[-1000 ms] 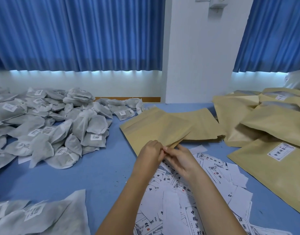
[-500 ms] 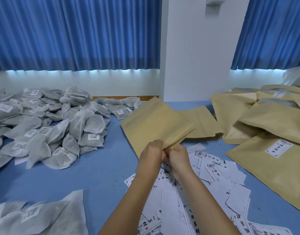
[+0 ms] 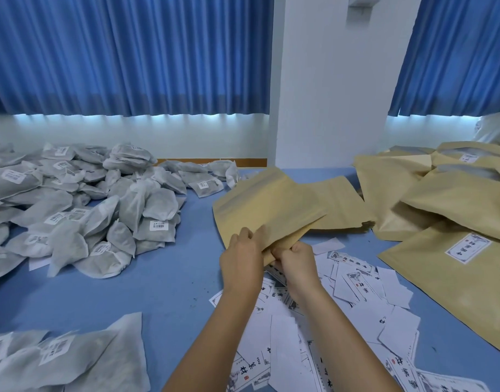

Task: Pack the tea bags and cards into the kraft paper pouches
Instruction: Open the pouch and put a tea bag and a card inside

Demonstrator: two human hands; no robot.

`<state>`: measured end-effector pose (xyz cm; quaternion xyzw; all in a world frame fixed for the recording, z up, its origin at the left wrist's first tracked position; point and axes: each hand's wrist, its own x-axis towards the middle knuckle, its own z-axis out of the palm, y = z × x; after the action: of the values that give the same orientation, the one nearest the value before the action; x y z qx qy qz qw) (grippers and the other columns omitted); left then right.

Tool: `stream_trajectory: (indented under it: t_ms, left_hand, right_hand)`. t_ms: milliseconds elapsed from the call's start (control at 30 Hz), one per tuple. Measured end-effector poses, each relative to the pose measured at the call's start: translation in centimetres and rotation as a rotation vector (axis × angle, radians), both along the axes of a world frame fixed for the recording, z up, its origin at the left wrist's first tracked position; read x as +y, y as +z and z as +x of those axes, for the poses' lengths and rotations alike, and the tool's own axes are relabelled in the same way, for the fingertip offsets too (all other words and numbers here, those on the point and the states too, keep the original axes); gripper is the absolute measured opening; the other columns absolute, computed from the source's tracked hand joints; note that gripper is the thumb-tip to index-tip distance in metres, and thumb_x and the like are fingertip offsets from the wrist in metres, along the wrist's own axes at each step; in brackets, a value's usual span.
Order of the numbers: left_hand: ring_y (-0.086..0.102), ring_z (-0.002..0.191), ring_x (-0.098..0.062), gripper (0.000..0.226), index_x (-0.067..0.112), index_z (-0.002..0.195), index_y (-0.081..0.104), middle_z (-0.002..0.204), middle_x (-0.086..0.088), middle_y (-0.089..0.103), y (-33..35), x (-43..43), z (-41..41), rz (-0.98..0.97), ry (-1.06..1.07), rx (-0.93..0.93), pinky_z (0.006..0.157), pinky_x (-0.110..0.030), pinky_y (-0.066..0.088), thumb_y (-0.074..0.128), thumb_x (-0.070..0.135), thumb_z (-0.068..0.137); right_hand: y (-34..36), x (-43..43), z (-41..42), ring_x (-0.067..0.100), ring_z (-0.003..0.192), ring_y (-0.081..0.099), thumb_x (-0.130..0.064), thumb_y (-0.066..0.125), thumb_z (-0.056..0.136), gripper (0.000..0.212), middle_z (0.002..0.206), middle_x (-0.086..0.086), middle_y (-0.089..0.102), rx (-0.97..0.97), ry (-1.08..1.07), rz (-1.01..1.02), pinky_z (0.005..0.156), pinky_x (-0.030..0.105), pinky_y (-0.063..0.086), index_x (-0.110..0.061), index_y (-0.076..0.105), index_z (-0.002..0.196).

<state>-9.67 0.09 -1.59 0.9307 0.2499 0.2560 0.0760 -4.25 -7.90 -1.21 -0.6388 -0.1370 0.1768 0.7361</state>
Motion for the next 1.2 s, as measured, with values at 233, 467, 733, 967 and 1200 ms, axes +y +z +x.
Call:
stream_trajectory:
  t_ms: [233, 467, 733, 967, 1200]
  left_hand:
    - [0.051, 0.060, -0.018, 0.081, 0.041, 0.129, 0.054, 0.127, 0.008, 0.045, 1.3, 0.3, -0.4, 0.027, -0.203, -0.205, 0.054, -0.023, 0.034, 0.054, -0.013, 0.069]
    - [0.061, 0.096, -0.007, 0.065, 0.012, 0.100, 0.076, 0.115, 0.001, 0.068, 2.2, 1.1, -1.9, -0.200, -0.180, -0.654, 0.078, -0.012, 0.046, 0.042, -0.027, 0.060]
    - [0.057, 0.100, 0.007, 0.059, 0.005, 0.092, 0.076, 0.107, 0.002, 0.069, 3.5, 2.4, -2.3, -0.433, -0.188, -0.883, 0.087, -0.004, 0.041, 0.039, -0.028, 0.060]
    - [0.057, 0.099, -0.008, 0.024, 0.025, 0.115, 0.067, 0.132, 0.006, 0.054, 4.3, 8.3, -3.5, -0.628, -0.490, -0.408, 0.092, -0.019, 0.044, 0.061, 0.024, 0.092]
    - [-0.004, 0.142, -0.047, 0.096, 0.041, 0.149, 0.009, 0.159, -0.011, -0.005, 4.1, 21.3, -5.6, -0.226, 0.584, 0.144, 0.106, -0.069, 0.009, 0.060, 0.071, 0.073]
  right_hand:
    - [-0.4, -0.9, 2.2, 0.017, 0.036, 0.040, 0.005, 0.040, 0.081, 0.016, 0.046, 0.008, 0.045, 0.017, -0.152, -0.009, 0.041, 0.024, 0.033, -0.002, 0.052, 0.073]
    - [-1.2, -0.8, 2.9, 0.021, 0.044, 0.052, -0.008, 0.048, 0.079, 0.006, 0.053, 0.008, 0.056, -0.163, -0.094, -0.373, 0.045, 0.028, 0.041, -0.008, 0.053, 0.081]
    - [0.2, 0.5, 2.2, 0.008, 0.047, 0.036, 0.005, 0.038, 0.087, 0.044, 0.053, -0.005, 0.044, -0.079, -0.194, -0.009, 0.046, 0.020, 0.033, -0.023, 0.061, 0.063]
    - [1.0, 2.2, 2.4, 0.008, 0.035, 0.029, 0.011, 0.030, 0.089, 0.033, 0.055, 0.002, 0.031, 0.175, -0.240, 0.141, 0.035, 0.018, 0.021, -0.014, 0.038, 0.068]
    - [0.2, 2.4, 2.0, 0.006, 0.032, 0.028, 0.011, 0.033, 0.089, 0.032, 0.055, 0.000, 0.028, 0.225, -0.276, 0.231, 0.034, 0.016, 0.020, -0.014, 0.034, 0.070]
